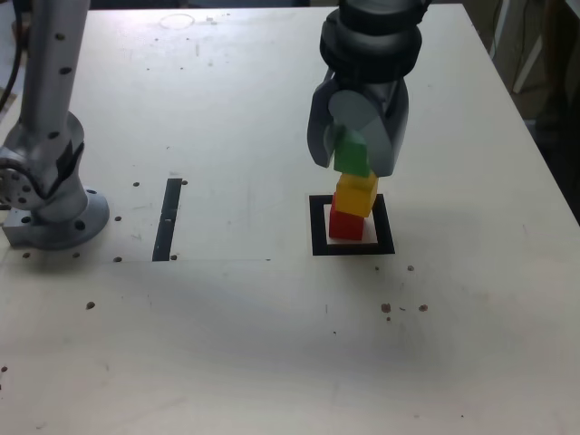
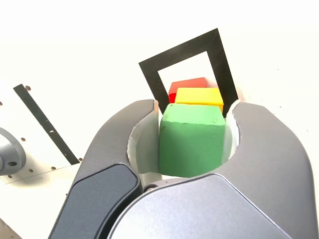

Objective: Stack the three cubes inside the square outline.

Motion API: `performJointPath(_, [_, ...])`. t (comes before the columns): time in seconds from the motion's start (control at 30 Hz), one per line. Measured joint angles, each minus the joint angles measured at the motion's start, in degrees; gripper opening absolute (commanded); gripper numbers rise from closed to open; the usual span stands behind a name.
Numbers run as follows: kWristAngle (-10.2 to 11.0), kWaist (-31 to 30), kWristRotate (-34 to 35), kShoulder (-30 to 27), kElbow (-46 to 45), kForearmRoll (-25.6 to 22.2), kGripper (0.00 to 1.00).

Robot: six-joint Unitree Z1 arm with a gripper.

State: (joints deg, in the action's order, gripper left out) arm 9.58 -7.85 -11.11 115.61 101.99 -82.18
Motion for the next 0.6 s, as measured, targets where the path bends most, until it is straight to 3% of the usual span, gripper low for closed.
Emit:
performJointPath(0.3, [-0.5,-0.2,0.0,0.1,-0.5,0.9,0.33])
performJointPath(0.37, [-0.5,-0.2,0.0,0.1,-0.7,1.0,0.46])
performJointPath(0.5, [-0.6,-0.2,0.0,0.1,-0.9,1.4,0.88])
performJointPath(0.6, [-0.7,-0.2,0.0,0.2,-1.0,1.5,0.99])
